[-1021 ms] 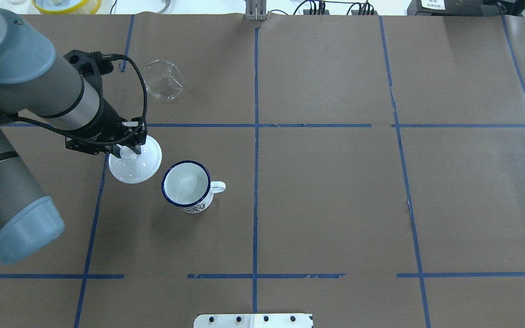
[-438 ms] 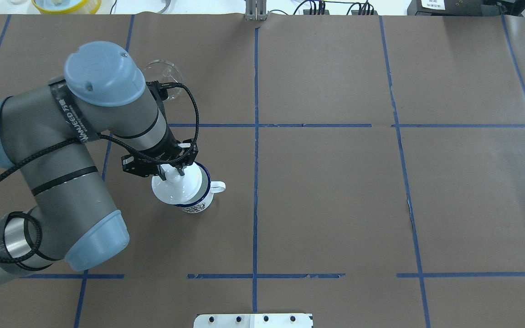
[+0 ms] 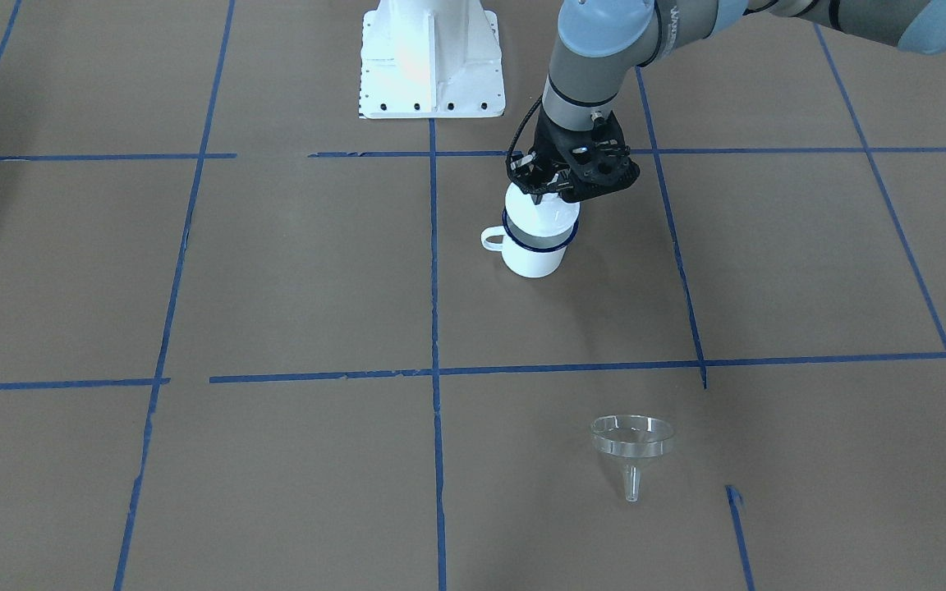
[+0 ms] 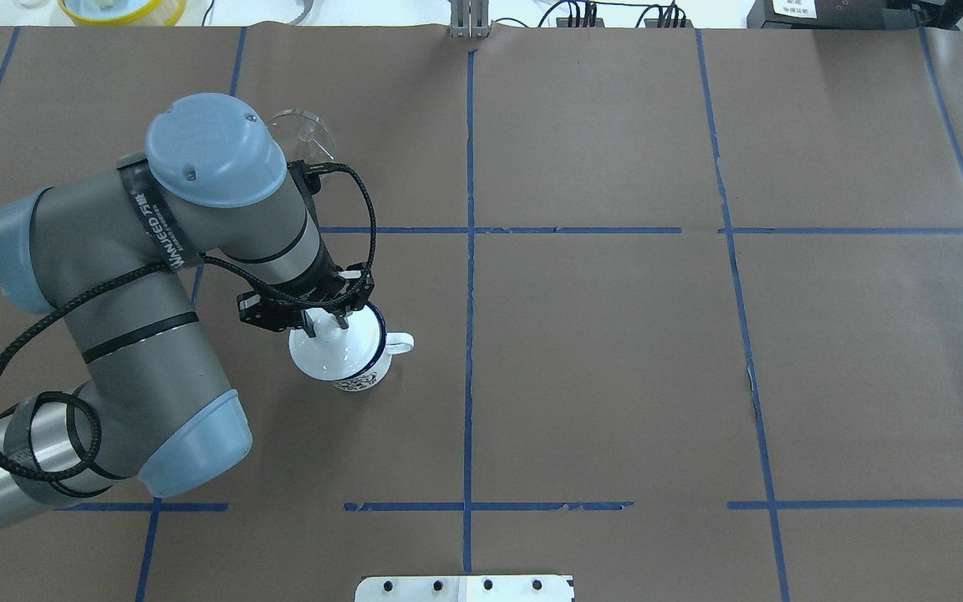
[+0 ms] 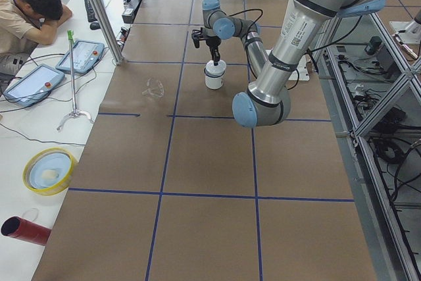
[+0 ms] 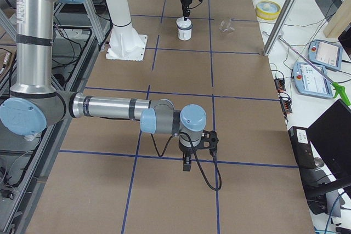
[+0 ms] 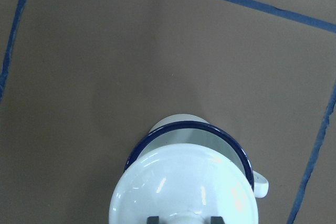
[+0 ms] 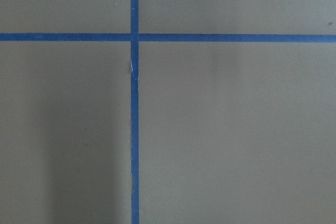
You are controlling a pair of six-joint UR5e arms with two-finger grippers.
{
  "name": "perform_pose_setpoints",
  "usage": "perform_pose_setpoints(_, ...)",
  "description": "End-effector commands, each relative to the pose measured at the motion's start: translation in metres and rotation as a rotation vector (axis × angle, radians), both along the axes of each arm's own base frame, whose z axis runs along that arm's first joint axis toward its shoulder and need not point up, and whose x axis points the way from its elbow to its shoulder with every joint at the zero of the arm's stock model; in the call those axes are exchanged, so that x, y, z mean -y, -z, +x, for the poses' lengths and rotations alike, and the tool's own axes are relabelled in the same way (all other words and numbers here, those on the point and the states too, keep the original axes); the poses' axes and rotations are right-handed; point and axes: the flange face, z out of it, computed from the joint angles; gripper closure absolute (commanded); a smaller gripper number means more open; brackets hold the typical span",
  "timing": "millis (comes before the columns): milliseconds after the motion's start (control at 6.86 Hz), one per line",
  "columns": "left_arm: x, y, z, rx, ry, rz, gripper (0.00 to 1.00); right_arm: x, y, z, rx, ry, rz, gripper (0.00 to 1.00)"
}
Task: Remove funnel from cup
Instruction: 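Lower the lid onto the mug and open the left gripper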
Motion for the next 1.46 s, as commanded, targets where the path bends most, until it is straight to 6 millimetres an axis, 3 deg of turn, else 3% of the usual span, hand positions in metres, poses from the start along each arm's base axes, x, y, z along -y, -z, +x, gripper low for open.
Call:
perform_pose_setpoints(0, 0.000, 0.000, 0.001, -0.004, 0.002, 0.000, 1.00, 0.000, 0.000, 0.000, 0.000, 0.000, 0.000, 0.00)
perform_pose_setpoints(1312, 0.008, -0.013, 0.012, -0.005, 0.001, 0.002, 1.00, 0.000, 0.000, 0.000, 0.000, 0.000, 0.000, 0.00)
